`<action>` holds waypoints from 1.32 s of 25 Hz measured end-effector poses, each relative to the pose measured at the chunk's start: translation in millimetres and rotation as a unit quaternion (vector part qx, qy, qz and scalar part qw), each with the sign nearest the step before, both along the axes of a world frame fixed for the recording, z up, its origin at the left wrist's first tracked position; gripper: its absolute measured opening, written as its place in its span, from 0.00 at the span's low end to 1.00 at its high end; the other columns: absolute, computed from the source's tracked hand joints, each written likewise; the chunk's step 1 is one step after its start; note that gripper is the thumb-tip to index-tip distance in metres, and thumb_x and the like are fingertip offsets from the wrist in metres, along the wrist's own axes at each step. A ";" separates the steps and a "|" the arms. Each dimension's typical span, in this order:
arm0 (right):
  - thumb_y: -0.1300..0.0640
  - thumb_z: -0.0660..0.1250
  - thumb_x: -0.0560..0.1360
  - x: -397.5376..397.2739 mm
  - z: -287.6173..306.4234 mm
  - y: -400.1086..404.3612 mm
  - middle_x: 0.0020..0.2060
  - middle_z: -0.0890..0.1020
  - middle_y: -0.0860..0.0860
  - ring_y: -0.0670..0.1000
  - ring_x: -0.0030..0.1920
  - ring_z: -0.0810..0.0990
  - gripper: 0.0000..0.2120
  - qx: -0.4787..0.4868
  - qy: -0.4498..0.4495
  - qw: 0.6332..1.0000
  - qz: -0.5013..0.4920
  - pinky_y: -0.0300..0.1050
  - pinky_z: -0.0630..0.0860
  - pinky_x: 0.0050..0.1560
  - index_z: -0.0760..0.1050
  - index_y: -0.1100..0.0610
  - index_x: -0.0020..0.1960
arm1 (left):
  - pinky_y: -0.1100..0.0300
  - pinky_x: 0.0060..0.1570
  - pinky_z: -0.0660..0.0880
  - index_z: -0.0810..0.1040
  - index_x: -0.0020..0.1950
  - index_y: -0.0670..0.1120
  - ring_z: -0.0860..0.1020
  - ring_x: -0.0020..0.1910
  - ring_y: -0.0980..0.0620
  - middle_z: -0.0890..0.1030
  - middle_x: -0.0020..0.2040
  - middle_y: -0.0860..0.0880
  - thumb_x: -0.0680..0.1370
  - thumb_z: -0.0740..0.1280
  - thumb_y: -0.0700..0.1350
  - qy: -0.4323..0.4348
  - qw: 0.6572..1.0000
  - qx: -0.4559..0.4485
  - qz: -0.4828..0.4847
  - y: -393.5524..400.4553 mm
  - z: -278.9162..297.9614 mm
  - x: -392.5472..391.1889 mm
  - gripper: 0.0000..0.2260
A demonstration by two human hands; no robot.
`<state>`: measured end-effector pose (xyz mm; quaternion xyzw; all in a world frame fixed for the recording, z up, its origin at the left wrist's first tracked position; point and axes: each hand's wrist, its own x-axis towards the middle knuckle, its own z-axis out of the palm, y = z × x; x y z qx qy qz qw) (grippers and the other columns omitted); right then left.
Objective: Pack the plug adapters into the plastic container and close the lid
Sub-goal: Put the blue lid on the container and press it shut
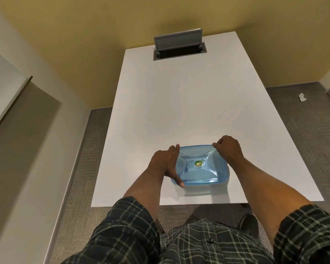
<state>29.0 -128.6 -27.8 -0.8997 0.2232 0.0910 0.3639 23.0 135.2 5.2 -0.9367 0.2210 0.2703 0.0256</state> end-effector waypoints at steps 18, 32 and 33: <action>0.50 0.76 0.71 12.6 5.2 -18.4 0.24 0.80 0.58 0.56 0.26 0.80 0.19 0.028 0.071 0.996 0.042 0.44 0.77 0.38 0.78 0.64 0.31 | 0.48 0.67 0.74 0.44 0.84 0.49 0.72 0.73 0.46 0.55 0.83 0.57 0.53 0.83 0.66 0.065 0.998 0.005 0.010 4.1 4.7 15.1 0.71; 0.53 0.73 0.74 16.8 6.8 -20.7 0.17 0.74 0.51 0.49 0.18 0.72 0.19 0.024 0.103 0.991 0.080 0.38 0.70 0.29 0.78 0.67 0.32 | 0.48 0.74 0.69 0.40 0.84 0.51 0.65 0.79 0.48 0.48 0.84 0.58 0.55 0.82 0.68 0.090 0.996 -0.017 0.014 12.0 1.0 16.8 0.71; 0.53 0.73 0.74 15.3 5.9 -20.2 0.15 0.72 0.50 0.47 0.16 0.71 0.21 0.023 0.100 0.991 0.081 0.37 0.68 0.28 0.75 0.64 0.28 | 0.47 0.73 0.70 0.40 0.84 0.51 0.66 0.78 0.47 0.48 0.84 0.57 0.55 0.83 0.67 0.094 0.995 -0.009 0.012 10.2 2.7 17.2 0.71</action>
